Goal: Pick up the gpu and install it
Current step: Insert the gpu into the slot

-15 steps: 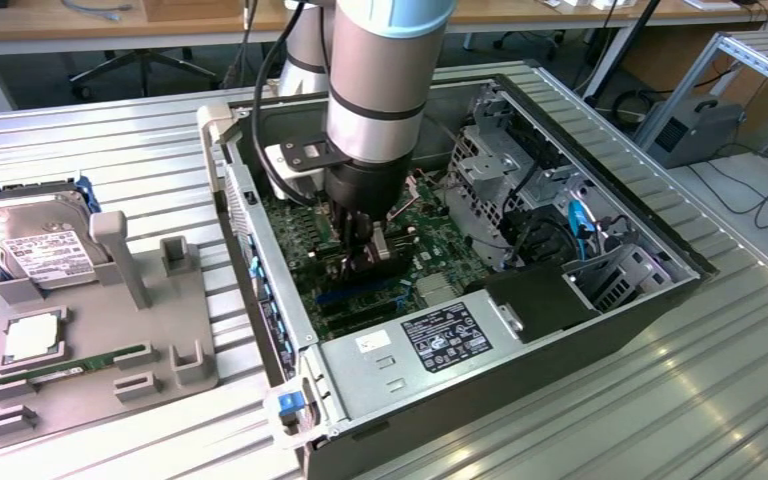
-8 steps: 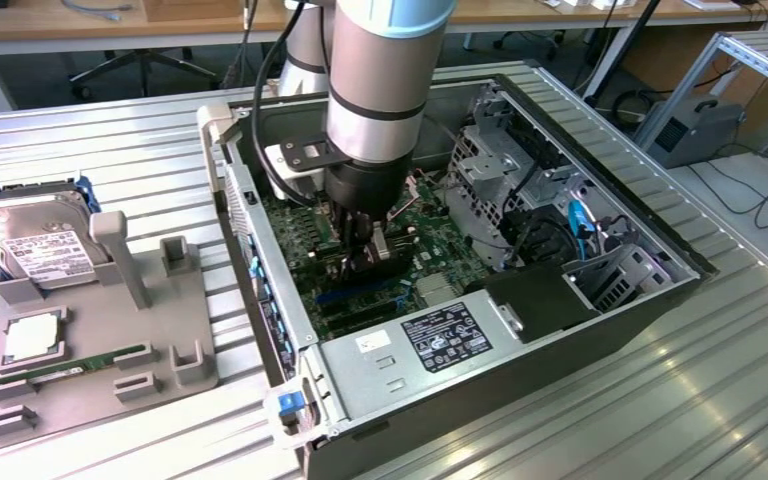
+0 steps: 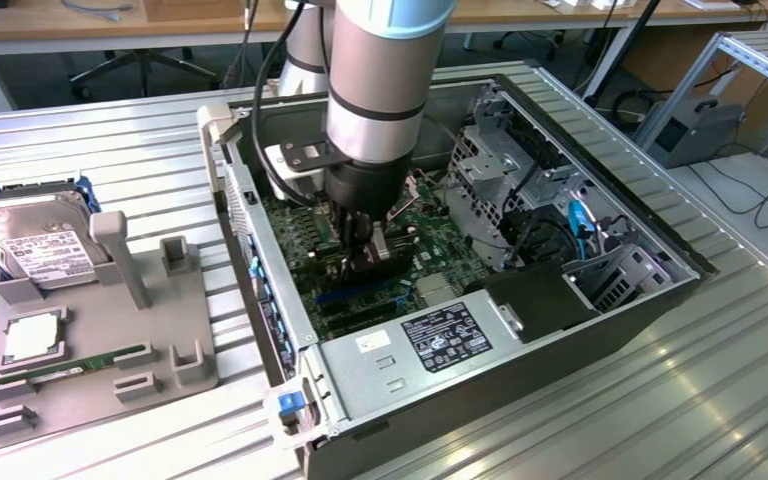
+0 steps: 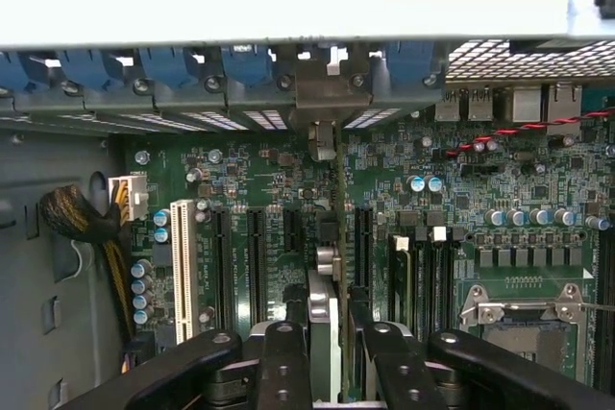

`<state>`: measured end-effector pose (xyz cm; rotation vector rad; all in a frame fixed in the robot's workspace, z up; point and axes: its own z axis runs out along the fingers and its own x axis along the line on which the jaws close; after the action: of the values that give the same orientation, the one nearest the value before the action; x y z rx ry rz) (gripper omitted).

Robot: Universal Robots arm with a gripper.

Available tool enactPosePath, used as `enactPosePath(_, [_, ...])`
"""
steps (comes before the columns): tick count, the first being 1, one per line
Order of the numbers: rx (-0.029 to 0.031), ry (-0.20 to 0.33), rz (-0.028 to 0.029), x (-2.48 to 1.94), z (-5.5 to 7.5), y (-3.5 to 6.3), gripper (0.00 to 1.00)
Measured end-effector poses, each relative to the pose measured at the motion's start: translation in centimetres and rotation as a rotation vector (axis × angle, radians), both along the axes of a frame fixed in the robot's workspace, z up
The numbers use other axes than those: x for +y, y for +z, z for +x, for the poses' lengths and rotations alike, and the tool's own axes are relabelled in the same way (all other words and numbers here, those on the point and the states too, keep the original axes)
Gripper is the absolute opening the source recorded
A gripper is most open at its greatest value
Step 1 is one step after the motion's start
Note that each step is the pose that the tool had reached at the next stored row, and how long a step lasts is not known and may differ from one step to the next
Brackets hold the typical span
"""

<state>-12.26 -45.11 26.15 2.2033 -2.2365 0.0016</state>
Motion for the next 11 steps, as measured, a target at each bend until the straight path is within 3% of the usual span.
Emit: enactPosePath(11, [0.0001, 0.000, -0.0002, 0.00, 0.02, -0.29, 0.27])
